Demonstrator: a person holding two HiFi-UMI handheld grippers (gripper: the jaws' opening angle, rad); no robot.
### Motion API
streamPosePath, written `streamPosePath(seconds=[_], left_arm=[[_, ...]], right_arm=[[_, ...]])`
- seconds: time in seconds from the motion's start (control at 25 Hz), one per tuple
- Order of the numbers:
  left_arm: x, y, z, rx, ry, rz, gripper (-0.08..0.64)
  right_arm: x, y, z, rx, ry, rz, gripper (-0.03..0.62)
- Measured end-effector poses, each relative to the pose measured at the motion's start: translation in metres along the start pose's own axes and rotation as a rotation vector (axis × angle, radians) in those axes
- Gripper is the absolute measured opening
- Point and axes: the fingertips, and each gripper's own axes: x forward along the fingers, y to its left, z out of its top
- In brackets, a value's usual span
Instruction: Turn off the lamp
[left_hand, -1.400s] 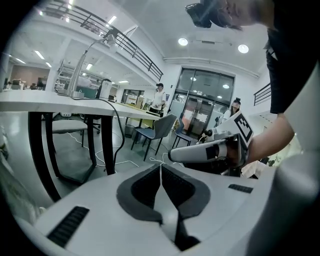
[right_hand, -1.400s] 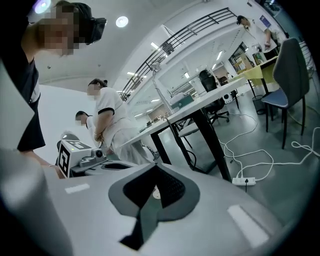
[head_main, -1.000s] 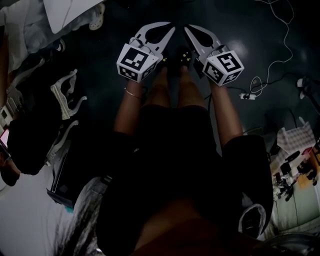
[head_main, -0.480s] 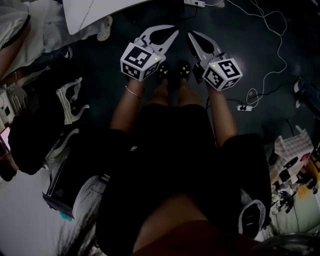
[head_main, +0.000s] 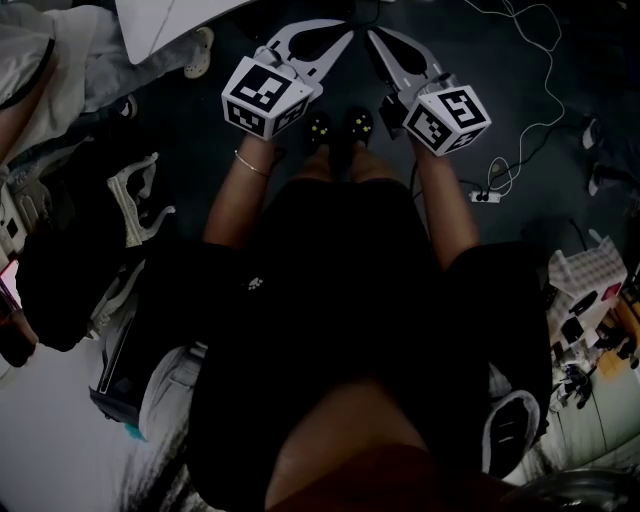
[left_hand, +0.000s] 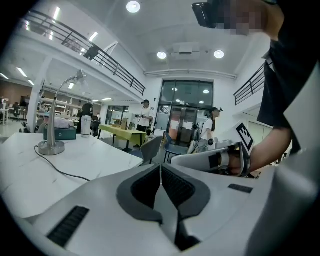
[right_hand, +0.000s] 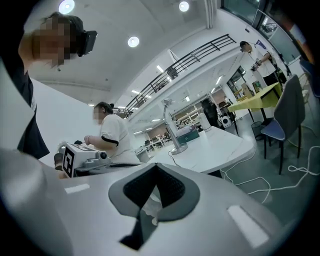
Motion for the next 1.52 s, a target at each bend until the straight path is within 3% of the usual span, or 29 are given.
streamPosePath(seconds=[0.36, 0.52, 0.88, 1.52], left_arm=[[-0.013, -0.024, 0.017, 0.005, 0.002, -0.094, 0.018], [-0.026, -0.021, 0.02, 0.025, 0.02, -0.111, 0.018], [-0.07, -0.031, 0.021, -0.005, 0.036, -0.15, 0.015], [-0.083, -0.031, 0.014, -0.002, 0.062, -0.104, 0.015]], right_arm=[[-0.013, 0.023, 0.014, -0.022, -0.012, 0.048, 0.0], [-0.002, 0.04, 0.017, -0.039, -0.007, 0.09, 0.0], [0.009, 0.082, 0.019, -0.064, 0.008, 0.146, 0.0], [0.012, 0.09, 0.024, -0.074, 0.007, 0.204, 0.0]])
